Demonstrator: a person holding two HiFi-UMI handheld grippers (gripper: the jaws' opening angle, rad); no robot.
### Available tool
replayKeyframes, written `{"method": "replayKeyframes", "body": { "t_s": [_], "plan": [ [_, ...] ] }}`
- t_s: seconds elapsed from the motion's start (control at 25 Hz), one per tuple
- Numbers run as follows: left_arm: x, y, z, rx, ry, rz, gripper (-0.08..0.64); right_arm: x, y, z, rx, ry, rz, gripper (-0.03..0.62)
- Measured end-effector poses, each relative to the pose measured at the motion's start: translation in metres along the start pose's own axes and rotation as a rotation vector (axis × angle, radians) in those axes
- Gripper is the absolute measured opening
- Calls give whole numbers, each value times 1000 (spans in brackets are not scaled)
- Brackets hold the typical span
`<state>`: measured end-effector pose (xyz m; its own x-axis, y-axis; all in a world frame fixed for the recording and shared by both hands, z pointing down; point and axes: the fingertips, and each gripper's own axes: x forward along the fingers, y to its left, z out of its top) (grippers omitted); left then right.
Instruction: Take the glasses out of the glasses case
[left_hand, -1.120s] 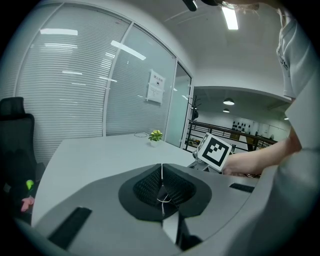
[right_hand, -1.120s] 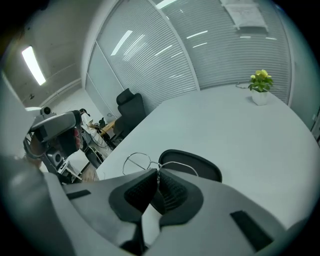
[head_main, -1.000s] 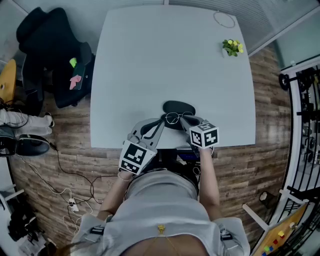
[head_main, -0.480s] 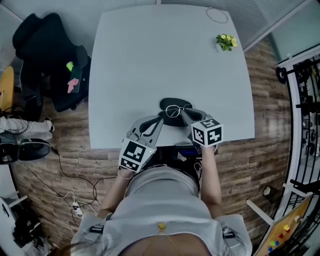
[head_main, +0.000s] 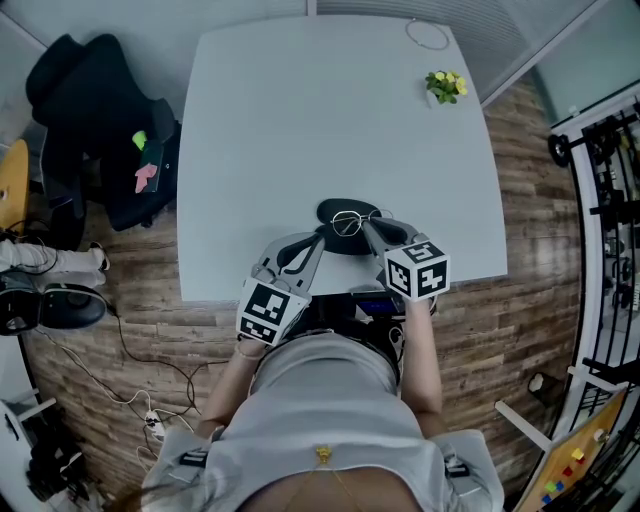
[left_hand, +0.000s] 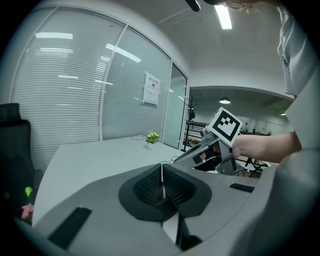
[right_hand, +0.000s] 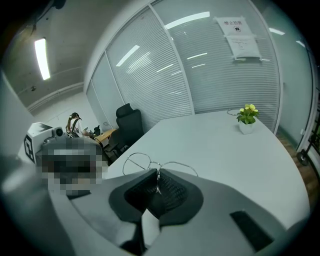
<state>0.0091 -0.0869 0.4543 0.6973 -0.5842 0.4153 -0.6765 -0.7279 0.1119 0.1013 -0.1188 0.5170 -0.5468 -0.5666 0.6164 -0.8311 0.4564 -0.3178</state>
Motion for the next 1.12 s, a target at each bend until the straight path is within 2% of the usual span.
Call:
{"method": "replayKeyframes", "body": {
  "t_s": [1.12],
  "plan": [
    [-7,1,3,11,-12,21,30,-18,16,16,-25,-47,10,28]
  ]
}}
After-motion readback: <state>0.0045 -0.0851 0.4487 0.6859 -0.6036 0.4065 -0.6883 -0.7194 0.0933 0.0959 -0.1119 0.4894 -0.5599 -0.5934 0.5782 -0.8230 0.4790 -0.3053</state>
